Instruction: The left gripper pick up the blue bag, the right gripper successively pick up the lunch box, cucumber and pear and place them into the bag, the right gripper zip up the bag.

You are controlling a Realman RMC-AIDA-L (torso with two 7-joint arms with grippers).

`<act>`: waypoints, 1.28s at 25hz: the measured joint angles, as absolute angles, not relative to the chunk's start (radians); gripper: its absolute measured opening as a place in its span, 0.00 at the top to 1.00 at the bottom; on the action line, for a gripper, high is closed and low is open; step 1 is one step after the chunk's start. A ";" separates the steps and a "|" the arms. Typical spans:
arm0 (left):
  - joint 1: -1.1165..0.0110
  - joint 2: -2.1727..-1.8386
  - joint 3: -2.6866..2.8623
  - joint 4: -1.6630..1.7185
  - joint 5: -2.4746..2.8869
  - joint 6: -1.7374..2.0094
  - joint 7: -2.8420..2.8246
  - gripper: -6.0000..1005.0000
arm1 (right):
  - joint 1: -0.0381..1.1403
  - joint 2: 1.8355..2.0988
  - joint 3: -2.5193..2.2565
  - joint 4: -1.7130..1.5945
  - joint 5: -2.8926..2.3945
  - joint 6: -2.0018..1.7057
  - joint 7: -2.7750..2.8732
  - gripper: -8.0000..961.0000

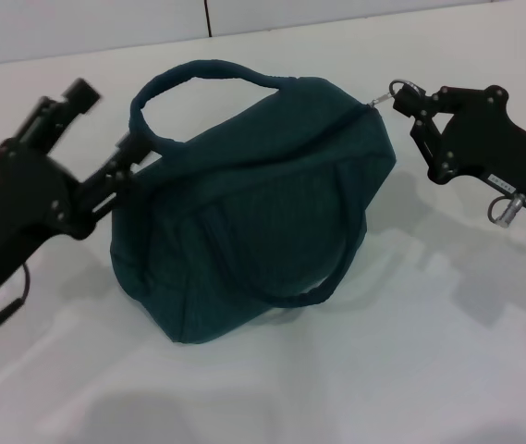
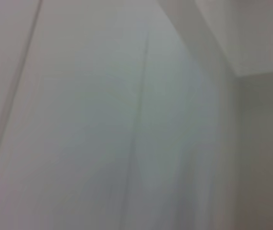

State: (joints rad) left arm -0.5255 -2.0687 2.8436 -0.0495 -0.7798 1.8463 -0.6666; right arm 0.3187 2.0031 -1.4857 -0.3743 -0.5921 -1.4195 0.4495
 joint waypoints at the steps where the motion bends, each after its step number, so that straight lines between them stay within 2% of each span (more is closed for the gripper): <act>1: -0.554 -2.061 2.844 -0.067 -0.763 1.846 -0.715 0.20 | 0.319 2.003 -1.485 -0.374 -0.592 -1.419 0.449 0.98; 5: -0.681 -2.058 2.844 -0.202 -0.717 1.844 -0.973 0.17 | 0.322 2.003 -1.486 -0.374 -0.592 -1.417 0.449 0.98; 6: -0.681 -2.058 2.844 -0.202 -0.717 1.844 -0.973 0.17 | 0.323 2.003 -1.486 -0.374 -0.592 -1.417 0.449 0.98; 8: -0.787 -2.068 2.844 -0.322 -0.648 1.840 -1.146 0.17 | 0.324 2.003 -1.487 -0.374 -0.592 -1.415 0.449 0.98; 13: -0.891 -2.079 2.845 -0.401 -0.537 1.825 -1.258 0.17 | 0.326 2.004 -1.488 -0.374 -0.592 -1.412 0.449 0.98; 21: -0.993 -2.084 2.846 -0.406 -0.359 1.722 -1.354 0.25 | 0.327 2.007 -1.487 -0.374 -0.592 -1.410 0.449 0.98; 32: -1.014 -2.086 2.845 -0.387 -0.352 1.594 -1.366 0.33 | 0.339 2.010 -1.491 -0.367 -0.592 -1.402 0.449 0.98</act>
State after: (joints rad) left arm -1.0137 -2.0863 2.8453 -0.3872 -0.3515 1.5938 -1.3659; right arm 0.3392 2.0103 -1.4905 -0.3668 -0.5921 -1.4016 0.4494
